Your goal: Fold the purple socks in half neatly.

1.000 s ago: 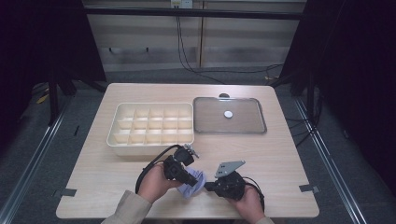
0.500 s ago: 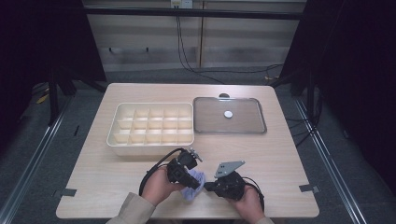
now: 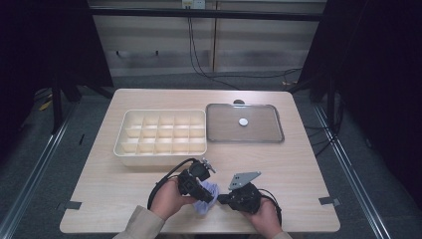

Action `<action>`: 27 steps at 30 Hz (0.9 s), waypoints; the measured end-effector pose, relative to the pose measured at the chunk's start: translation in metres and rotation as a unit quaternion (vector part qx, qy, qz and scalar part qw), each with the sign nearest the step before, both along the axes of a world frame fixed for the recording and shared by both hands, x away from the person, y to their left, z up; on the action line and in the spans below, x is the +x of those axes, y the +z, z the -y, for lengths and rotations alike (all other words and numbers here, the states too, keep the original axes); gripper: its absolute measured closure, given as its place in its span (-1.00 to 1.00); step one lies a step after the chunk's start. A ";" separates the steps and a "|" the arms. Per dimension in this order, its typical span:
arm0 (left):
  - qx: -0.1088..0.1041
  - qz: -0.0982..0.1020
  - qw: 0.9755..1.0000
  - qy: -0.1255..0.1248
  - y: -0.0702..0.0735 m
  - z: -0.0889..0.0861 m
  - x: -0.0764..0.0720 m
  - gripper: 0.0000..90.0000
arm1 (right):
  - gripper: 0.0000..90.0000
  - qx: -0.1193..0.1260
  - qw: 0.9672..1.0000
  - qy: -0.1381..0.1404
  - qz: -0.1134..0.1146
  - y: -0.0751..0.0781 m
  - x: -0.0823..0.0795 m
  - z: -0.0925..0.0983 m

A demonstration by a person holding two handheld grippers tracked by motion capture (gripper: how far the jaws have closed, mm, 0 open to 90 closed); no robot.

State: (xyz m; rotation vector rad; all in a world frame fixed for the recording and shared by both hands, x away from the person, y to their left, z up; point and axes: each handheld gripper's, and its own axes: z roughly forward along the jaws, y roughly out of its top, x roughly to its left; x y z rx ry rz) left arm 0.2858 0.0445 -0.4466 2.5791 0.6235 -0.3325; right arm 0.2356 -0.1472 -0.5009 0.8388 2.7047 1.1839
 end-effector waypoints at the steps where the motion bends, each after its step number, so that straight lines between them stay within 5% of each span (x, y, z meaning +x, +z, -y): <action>1: 0.000 0.000 1.000 0.000 0.000 0.000 0.000 0.66 | 0.94 0.000 1.000 0.000 0.000 0.000 0.000 0.000; 27: -0.002 0.002 1.000 0.005 0.010 -0.003 0.002 0.57 | 0.95 -0.001 1.000 0.000 0.000 0.000 0.000 0.000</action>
